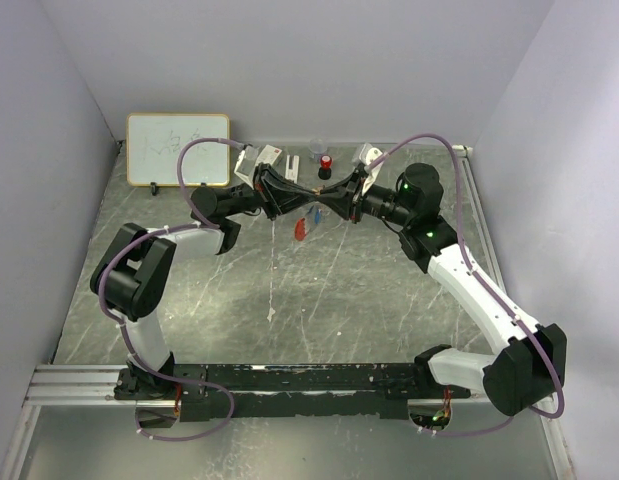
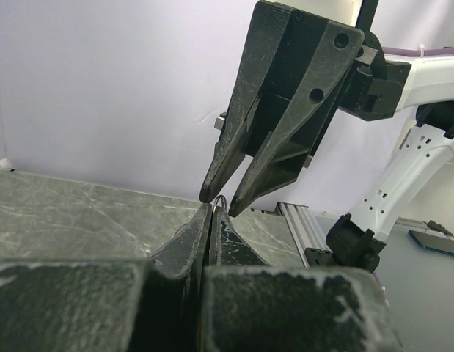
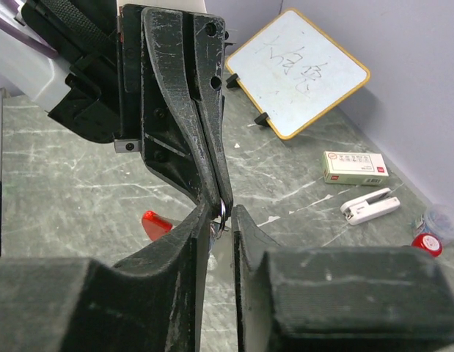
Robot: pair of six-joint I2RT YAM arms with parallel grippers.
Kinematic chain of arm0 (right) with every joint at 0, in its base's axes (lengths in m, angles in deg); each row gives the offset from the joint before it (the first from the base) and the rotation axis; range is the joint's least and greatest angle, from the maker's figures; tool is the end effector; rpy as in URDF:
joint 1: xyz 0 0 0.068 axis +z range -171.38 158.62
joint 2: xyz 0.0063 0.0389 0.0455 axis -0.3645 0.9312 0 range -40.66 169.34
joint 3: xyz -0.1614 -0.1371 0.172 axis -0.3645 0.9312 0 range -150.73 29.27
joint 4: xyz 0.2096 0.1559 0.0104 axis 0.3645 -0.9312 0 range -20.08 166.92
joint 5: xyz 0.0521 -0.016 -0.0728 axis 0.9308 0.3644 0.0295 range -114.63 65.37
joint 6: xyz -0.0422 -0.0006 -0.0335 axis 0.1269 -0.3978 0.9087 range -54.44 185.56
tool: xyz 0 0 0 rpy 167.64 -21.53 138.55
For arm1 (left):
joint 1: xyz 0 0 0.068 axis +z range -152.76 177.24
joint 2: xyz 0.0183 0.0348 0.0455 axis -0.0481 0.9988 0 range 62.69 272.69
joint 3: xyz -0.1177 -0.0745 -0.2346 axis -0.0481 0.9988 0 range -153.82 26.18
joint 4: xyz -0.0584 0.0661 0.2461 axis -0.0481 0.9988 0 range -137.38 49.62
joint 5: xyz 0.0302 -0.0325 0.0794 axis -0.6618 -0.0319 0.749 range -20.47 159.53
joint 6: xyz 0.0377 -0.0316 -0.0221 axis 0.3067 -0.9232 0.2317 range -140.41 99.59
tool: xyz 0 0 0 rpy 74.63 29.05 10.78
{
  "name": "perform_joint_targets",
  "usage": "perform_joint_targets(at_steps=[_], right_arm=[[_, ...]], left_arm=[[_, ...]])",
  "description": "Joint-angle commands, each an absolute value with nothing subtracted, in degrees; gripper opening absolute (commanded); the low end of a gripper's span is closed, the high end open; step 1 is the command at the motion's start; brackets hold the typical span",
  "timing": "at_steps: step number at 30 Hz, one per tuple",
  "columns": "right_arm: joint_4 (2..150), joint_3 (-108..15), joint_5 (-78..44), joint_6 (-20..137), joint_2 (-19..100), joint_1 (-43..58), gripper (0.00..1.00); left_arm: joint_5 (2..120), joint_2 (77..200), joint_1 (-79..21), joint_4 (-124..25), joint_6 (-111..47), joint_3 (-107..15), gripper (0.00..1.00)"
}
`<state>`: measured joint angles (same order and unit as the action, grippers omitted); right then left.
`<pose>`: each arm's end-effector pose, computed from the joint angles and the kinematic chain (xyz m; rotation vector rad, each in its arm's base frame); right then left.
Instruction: Put the keys on the keyring
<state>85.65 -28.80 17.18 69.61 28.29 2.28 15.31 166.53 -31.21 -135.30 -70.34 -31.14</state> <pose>0.2447 0.1331 0.3688 -0.9325 1.3800 0.8445 0.3083 -0.1999 0.2961 0.8182 1.0528 -1.5842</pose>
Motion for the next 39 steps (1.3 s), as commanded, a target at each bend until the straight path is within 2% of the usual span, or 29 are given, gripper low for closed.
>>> perform_joint_targets(at_steps=[1, 5, 17, 22, 35, 37, 39], right_arm=[[86.4, -28.4, 17.4, 69.4, 27.6, 2.1, 0.2], [86.2, -28.4, 17.0, 69.5, 27.1, 2.1, 0.22], [85.9, -26.4, 16.6, 69.8, 26.4, 2.1, 0.22], [85.6, -26.9, 16.7, 70.0, 26.8, 2.2, 0.17], [86.5, -27.3, 17.1, 69.7, 27.6, 2.1, 0.14], [86.5, -27.3, 17.2, 69.7, 27.7, 2.1, 0.11], [86.4, -27.5, 17.3, 69.8, 27.8, 2.1, 0.04]], left_arm=[[14.9, 166.9, -31.6, -151.1, -70.3, -33.2, 0.07], [15.0, 166.8, -31.7, -151.1, -70.2, -33.5, 0.07], [14.9, 166.7, -31.6, -151.1, -70.4, -33.9, 0.07], [14.6, 166.7, -31.7, -151.2, -70.5, -33.5, 0.07], [14.3, 166.6, -31.9, -151.2, -70.2, -31.9, 0.07], [14.2, 166.6, -32.0, -151.2, -70.2, -31.7, 0.07], [14.1, 166.8, -32.1, -151.1, -70.2, -31.6, 0.07]])
